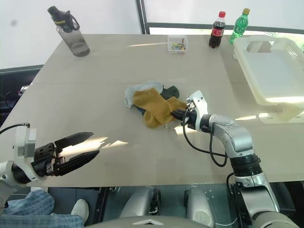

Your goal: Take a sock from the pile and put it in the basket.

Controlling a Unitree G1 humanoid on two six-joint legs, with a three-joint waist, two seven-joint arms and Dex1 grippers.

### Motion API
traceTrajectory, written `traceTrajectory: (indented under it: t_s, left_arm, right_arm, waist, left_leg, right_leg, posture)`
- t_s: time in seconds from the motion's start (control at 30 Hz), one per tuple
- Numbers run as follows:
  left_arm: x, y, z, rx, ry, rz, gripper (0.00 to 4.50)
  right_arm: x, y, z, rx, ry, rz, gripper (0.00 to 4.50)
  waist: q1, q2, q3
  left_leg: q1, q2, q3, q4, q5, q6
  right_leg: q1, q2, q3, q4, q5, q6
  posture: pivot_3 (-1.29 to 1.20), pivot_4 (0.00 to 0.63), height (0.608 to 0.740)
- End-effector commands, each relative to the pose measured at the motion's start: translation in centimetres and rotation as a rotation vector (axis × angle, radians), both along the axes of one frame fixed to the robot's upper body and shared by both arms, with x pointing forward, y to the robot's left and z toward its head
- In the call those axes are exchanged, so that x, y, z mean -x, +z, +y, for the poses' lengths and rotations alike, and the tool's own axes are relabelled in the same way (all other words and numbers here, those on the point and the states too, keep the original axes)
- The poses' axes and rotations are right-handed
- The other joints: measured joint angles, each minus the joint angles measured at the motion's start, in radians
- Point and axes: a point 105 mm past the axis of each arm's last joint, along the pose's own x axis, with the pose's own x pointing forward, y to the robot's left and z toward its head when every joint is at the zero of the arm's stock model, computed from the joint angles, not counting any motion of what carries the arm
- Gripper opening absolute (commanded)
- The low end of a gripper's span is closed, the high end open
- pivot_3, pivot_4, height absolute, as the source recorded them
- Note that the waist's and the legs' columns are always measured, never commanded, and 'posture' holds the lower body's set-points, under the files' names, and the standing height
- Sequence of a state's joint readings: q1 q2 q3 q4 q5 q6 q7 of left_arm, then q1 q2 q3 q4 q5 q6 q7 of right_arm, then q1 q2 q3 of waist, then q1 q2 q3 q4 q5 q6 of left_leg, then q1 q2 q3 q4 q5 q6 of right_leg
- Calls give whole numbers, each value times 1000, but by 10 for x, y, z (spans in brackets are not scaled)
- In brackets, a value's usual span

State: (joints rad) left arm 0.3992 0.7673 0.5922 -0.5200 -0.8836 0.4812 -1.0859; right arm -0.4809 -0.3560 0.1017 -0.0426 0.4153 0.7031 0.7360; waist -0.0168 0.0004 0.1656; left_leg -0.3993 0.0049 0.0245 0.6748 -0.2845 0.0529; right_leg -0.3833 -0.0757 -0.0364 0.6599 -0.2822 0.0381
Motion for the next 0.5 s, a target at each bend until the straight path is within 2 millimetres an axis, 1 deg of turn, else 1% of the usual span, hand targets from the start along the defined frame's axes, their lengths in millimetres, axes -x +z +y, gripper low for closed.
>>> traceTrajectory:
  t_s: [0.03,0.33,0.4,0.5]
  left_arm:
    - [1,6,-1,-27,-7,-35,3763]
    - [0,4,-2,-23,-13,-36,3763]
    - [0,4,-2,-23,-13,-36,3763]
    - [1,4,-2,-24,-13,-33,3763]
  right_arm:
    - [0,13,1,0,14,-60,178]
    - [2,12,-1,24,16,-64,178]
    - [5,11,-1,32,26,-58,178]
    - [16,11,-4,41,72,-35,178]
  waist:
    - [0,0,0]
    - [0,0,0]
    - [0,0,0]
    - [2,0,0]
  left_leg:
    - [0,0,0,0,0,0]
    - [0,0,0,0,0,0]
    - [0,0,0,0,0,0]
    - [-1,0,0,-1,0,0]
  right_leg:
    - [0,0,0,0,0,0]
    - [0,0,0,0,0,0]
    - [-1,0,0,0,0,0]
    - [-1,0,0,0,0,0]
  posture:
    - [0,150,740]
    - [0,150,740]
    - [0,150,740]
    - [0,150,740]
